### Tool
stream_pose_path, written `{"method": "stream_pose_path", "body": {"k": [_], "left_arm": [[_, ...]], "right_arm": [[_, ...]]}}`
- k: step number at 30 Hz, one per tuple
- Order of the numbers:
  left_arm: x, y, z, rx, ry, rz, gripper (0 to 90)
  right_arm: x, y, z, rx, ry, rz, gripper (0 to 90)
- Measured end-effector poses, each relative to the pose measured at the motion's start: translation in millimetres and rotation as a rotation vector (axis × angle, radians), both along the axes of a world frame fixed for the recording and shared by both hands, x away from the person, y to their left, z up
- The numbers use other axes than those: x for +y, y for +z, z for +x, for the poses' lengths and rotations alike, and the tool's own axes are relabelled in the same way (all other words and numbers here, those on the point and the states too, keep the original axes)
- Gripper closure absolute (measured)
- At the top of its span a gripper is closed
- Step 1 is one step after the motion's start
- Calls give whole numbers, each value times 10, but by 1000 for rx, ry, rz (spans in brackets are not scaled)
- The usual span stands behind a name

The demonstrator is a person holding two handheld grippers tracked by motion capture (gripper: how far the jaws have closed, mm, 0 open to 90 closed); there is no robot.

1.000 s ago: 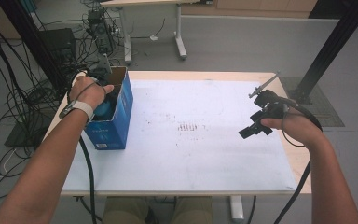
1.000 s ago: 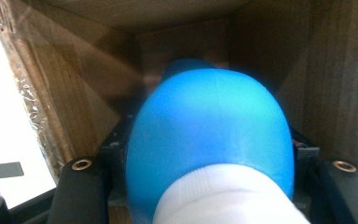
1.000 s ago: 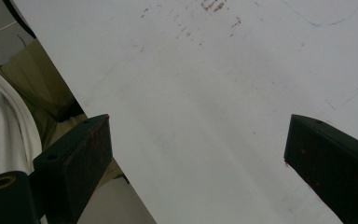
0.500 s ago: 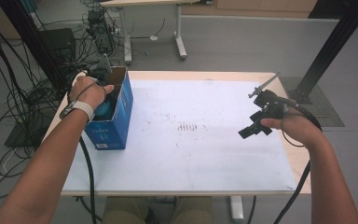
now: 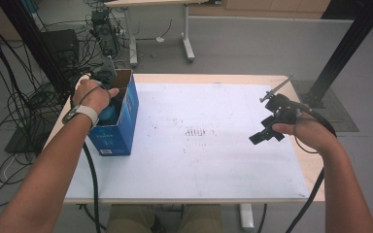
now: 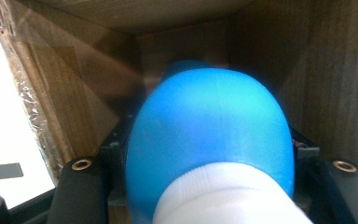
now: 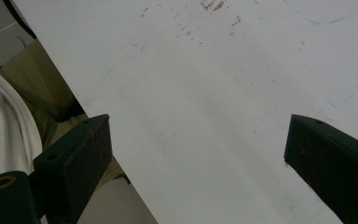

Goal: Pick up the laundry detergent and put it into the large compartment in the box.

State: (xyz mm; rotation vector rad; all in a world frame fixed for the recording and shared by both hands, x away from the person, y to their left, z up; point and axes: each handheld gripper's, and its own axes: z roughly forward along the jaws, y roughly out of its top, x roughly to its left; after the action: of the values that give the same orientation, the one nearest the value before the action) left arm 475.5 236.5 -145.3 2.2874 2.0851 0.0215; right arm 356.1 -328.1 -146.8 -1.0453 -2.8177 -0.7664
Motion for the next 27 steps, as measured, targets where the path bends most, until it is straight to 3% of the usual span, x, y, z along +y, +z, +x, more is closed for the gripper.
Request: {"method": "stream_pose_path", "body": {"k": [8,13,27], "left_arm": [[7,-6,3,-2,0,-6,367],[23,3,1,-5,-1,-14,304],[28,22,-18,-14,-21,-10,289]], "right_arm": [[-3,-5,-5,2,-2,-2,75],[11,7,0,1,0,-4,75],[31,11,1,3,4,-8,75]]}}
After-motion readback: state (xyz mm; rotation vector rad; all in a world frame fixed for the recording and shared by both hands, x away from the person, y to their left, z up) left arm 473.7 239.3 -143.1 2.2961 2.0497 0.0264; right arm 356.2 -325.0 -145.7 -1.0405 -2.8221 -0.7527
